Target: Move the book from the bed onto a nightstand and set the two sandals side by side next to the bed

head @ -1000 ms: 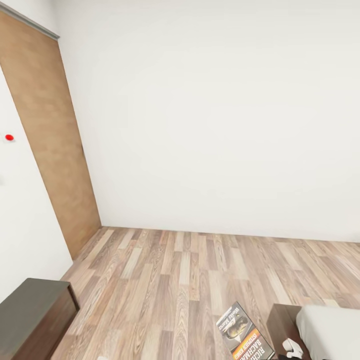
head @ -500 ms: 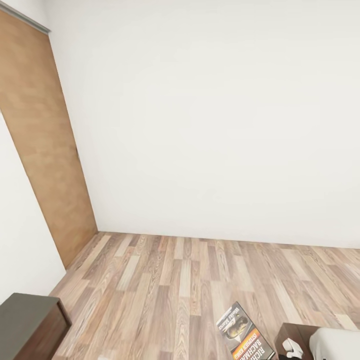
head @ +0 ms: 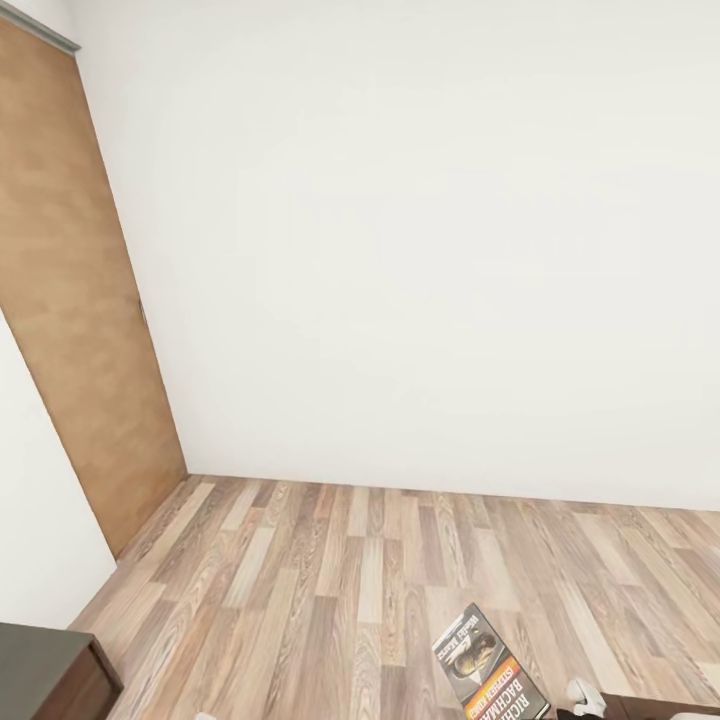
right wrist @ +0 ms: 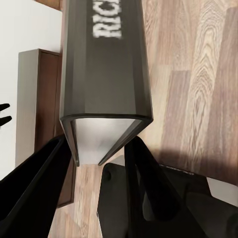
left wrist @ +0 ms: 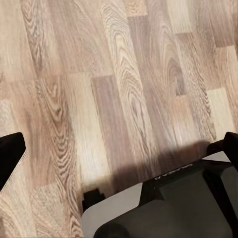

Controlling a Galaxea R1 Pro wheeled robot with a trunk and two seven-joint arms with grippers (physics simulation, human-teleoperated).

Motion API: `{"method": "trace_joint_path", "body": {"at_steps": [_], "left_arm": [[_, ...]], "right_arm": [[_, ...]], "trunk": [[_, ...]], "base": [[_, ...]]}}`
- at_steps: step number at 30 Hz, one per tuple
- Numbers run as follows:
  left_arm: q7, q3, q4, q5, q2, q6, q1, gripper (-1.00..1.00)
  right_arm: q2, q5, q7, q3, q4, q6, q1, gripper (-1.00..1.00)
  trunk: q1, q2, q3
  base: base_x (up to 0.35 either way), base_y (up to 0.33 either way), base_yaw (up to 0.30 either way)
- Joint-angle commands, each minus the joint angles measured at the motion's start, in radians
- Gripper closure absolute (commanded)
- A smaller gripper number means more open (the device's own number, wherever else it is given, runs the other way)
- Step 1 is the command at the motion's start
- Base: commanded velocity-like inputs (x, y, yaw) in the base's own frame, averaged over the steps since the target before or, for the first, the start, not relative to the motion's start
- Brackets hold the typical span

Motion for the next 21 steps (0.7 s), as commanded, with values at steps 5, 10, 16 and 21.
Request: {"method": "trace_joint_path", "body": {"at_steps": [5, 10, 16, 21], "left_arm": [[-0.002, 0.008, 0.001, -0.011, 0.0, -0.004, 0.0, -1.0], [-0.002, 0.008, 0.001, -0.011, 0.0, -0.004, 0.0, -1.0], [-0.002, 0.008, 0.001, -0.011, 0.0, -0.004, 0.0, -1.0], [-0.002, 0.008, 0.001, -0.011, 0.0, -0.004, 0.0, -1.0]], "right_arm": [[0.0, 0.004, 0.004, -0.012, -0.001, 0.01, 0.0, 1.0], [0.0, 0.003, 0.005, -0.012, 0.0, 0.01, 0.0, 1.0], [0.0, 0.004, 0.005, -0.012, -0.001, 0.01, 0.0, 1.0], [0.0, 0.004, 0.005, -0.012, -0.002, 0.011, 0.0, 1.0]], "trunk": [[0.001, -0.001, 0.0], [0.001, -0.001, 0.001], [0.001, -0.001, 0.003], [0.001, -0.001, 0.003]], "base": [[0.32, 0.0, 0.0], [0.32, 0.0, 0.0], [0.32, 0.0, 0.0], [0.32, 0.0, 0.0]]}}
